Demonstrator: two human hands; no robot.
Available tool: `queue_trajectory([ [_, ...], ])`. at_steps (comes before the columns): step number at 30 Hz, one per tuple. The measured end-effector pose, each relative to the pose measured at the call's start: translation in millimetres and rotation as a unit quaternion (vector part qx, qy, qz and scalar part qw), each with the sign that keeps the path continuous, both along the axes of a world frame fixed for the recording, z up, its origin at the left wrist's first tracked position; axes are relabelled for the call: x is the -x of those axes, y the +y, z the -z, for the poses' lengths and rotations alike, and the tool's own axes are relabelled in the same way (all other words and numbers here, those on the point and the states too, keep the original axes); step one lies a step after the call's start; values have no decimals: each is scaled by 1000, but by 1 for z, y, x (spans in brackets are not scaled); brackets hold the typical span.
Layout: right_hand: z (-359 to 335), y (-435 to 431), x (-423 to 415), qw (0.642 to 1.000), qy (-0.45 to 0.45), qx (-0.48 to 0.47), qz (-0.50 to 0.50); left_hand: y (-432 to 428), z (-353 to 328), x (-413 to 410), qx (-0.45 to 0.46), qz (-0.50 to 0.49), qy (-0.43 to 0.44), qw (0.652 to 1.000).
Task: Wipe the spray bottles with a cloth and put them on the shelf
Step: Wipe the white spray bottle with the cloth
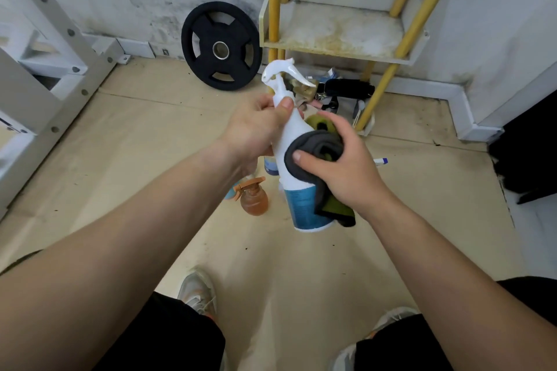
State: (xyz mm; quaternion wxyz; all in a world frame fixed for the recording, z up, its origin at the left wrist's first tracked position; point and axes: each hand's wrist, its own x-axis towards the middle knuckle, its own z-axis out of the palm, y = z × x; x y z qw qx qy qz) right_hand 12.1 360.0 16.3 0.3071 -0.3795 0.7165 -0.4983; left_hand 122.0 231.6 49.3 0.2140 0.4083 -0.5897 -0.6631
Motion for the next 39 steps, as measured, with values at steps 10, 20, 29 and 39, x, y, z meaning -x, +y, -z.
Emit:
queue_trajectory([
  [10,15,20,-26,944,315,-96,-28,-15,-5,4,-36,-127,1,991],
  [20,17,18,-20,965,246,-91,15,-8,-3,5,-32,-98,-7,995],
  [29,1,-5,-16,976,214,1,44,15,4,5,-20,-23,-37,999],
  [39,20,17,3,996,-19,-58,-62,-18,-9,-14,44,-59,-68,995],
])
